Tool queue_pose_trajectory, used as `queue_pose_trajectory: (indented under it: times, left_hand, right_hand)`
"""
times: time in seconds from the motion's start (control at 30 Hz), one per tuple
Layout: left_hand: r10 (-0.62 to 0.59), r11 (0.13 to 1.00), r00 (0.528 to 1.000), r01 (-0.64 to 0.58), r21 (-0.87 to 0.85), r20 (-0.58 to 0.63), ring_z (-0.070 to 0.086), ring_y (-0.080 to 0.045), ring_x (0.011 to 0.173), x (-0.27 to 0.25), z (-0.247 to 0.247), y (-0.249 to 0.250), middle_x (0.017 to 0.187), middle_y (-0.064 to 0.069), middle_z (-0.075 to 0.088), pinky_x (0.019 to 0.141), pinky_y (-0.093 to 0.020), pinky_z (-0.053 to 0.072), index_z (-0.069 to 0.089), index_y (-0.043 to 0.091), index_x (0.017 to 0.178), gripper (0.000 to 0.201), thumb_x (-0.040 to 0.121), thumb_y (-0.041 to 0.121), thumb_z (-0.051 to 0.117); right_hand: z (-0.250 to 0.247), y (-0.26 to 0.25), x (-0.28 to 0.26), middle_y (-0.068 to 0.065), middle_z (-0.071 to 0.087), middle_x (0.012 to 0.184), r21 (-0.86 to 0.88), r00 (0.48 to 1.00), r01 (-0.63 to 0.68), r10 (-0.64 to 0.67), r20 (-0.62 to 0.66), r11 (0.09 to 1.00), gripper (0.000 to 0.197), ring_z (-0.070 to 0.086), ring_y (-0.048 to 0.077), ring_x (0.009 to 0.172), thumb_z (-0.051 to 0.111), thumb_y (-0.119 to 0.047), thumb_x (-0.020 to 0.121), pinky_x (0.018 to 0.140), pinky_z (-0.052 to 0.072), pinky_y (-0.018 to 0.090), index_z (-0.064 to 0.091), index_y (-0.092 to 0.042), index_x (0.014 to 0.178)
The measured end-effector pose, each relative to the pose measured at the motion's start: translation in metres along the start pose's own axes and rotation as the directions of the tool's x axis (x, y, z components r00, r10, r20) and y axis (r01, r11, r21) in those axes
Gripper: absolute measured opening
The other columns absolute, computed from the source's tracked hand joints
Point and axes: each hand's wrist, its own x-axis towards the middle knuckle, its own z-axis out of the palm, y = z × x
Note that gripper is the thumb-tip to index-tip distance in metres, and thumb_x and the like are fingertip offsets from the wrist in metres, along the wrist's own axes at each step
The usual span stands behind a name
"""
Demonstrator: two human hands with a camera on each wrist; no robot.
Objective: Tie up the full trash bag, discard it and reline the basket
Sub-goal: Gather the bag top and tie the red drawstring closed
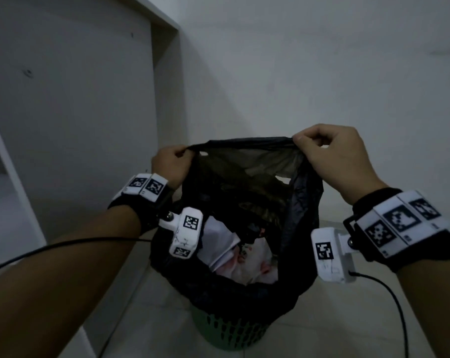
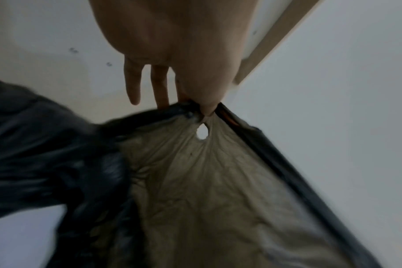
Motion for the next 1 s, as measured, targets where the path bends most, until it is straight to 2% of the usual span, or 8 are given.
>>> queue_pose_trajectory:
  times: [0.13, 0.23, 0.37, 0.5, 0.6, 0.73, 0.87, 1.0]
  left_hand:
    - [-0.029, 0.992, 1.0, 0.028, -0.126, -0.002, 0.07, -0.02, 0.094, 0.006, -0.008, 0.037, 0.088, -0.001, 0.076, 0.082, -0.03, 0.053, 0.079, 0.019, 0.095, 0.026, 0.088, 0.036, 0.06]
    - [0.127, 0.991, 0.985, -0.122, -0.05, 0.113, 0.07, -0.012, 0.096, -0.003, -0.003, 0.067, 0.095, 0.003, 0.077, 0.088, -0.027, 0.055, 0.079, 0.02, 0.098, 0.025, 0.087, 0.034, 0.061]
    - [0.252, 0.965, 0.941, -0.261, 0.01, 0.226, 0.065, -0.001, 0.075, -0.019, 0.001, 0.095, 0.084, 0.006, 0.075, 0.067, -0.01, 0.049, 0.079, 0.023, 0.095, 0.02, 0.082, 0.029, 0.064]
    - [0.145, 0.965, 0.926, -0.055, -0.257, 0.348, 0.071, -0.017, 0.086, -0.02, -0.012, 0.095, 0.094, -0.004, 0.074, 0.087, -0.034, 0.058, 0.065, 0.013, 0.122, 0.042, 0.081, 0.019, 0.071]
    - [0.172, 0.909, 0.86, 0.05, -0.414, 0.481, 0.069, -0.017, 0.086, -0.025, -0.03, 0.087, 0.102, -0.007, 0.071, 0.078, -0.026, 0.058, 0.049, 0.006, 0.137, 0.054, 0.087, -0.005, 0.065]
    - [0.223, 0.88, 0.826, 0.057, -0.471, 0.518, 0.07, -0.016, 0.099, -0.027, -0.046, 0.076, 0.117, -0.008, 0.069, 0.08, -0.027, 0.057, 0.044, 0.013, 0.14, 0.066, 0.083, -0.008, 0.067]
    - [0.225, 0.943, 0.861, -0.074, -0.324, 0.456, 0.069, -0.012, 0.084, -0.026, -0.047, 0.066, 0.11, -0.001, 0.068, 0.076, -0.022, 0.057, 0.051, 0.018, 0.131, 0.057, 0.082, -0.001, 0.072]
    - [0.086, 0.971, 0.874, -0.181, 0.156, 0.479, 0.06, -0.011, 0.081, -0.026, -0.039, 0.019, 0.096, 0.001, 0.067, 0.079, -0.023, 0.047, 0.068, 0.016, 0.105, 0.023, 0.083, 0.019, 0.075]
  right_hand:
    - [0.011, -0.015, 0.002, -0.002, 0.067, 0.065, 0.171, 0.99, -0.135, 0.14, -0.019, 0.976, 0.011, 0.062, 0.01, 0.06, 0.072, -0.031, 0.082, 0.062, 0.051, 0.029, 0.073, -0.02, 0.079]
    - [0.021, -0.043, 0.0, 0.0, 0.069, 0.073, 0.292, 0.943, -0.316, 0.265, 0.202, 0.903, 0.025, 0.062, 0.012, 0.056, 0.073, -0.034, 0.084, 0.053, 0.05, 0.027, 0.068, -0.012, 0.096]
    - [0.043, -0.07, -0.008, 0.006, 0.063, 0.082, 0.35, 0.824, -0.512, 0.333, 0.459, 0.785, 0.043, 0.057, 0.019, 0.058, 0.073, -0.044, 0.083, 0.05, 0.048, 0.026, 0.058, -0.011, 0.105]
    - [0.061, -0.074, -0.01, 0.01, 0.062, 0.08, 0.498, 0.831, -0.544, 0.355, 0.428, 0.675, 0.029, 0.064, 0.015, 0.053, 0.075, -0.023, 0.085, 0.047, 0.053, 0.023, 0.051, -0.012, 0.096]
    - [0.071, -0.075, -0.012, 0.011, 0.064, 0.082, 0.522, 0.789, -0.597, 0.324, 0.523, 0.609, 0.017, 0.067, 0.02, 0.064, 0.067, -0.014, 0.091, 0.053, 0.058, 0.025, 0.051, -0.013, 0.087]
    - [0.082, -0.074, -0.013, 0.008, 0.064, 0.072, 0.52, 0.8, -0.587, 0.345, 0.491, 0.621, 0.016, 0.065, 0.014, 0.05, 0.061, -0.006, 0.093, 0.046, 0.054, 0.021, 0.054, -0.012, 0.08]
    - [0.082, -0.072, -0.003, 0.017, 0.067, 0.076, 0.602, 0.863, -0.501, 0.409, 0.296, 0.621, 0.016, 0.065, 0.024, 0.061, 0.069, -0.005, 0.08, 0.059, 0.057, 0.033, 0.065, -0.001, 0.095]
    - [0.066, -0.071, 0.015, 0.003, 0.059, 0.064, 0.7, 0.898, -0.401, 0.405, 0.172, 0.592, 0.008, 0.057, 0.018, 0.062, 0.066, -0.013, 0.081, 0.064, 0.051, 0.03, 0.061, -0.01, 0.076]
